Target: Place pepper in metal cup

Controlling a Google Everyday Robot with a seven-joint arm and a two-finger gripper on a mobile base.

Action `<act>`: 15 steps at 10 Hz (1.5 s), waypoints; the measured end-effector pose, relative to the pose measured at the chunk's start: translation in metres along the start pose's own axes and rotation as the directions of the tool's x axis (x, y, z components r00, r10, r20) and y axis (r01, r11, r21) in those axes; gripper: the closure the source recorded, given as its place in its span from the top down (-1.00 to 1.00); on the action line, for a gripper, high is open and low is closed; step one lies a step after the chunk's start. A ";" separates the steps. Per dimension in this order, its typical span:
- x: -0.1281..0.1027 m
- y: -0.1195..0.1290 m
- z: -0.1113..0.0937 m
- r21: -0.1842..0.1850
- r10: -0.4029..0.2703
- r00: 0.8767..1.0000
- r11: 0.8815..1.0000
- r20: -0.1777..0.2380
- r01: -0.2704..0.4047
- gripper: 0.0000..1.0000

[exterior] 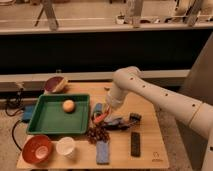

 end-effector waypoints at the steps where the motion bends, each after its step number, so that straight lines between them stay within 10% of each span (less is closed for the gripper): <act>1: 0.001 0.001 0.001 0.004 -0.012 1.000 1.000 -0.016 0.012 -1.00; 6: -0.004 -0.014 0.011 0.122 -0.183 0.982 0.975 -0.038 0.187 -1.00; 11: -0.005 -0.039 0.000 0.313 -0.394 0.916 0.862 -0.079 0.398 -1.00; 15: 0.003 -0.059 0.000 0.407 -0.442 0.895 0.808 -0.057 0.425 -1.00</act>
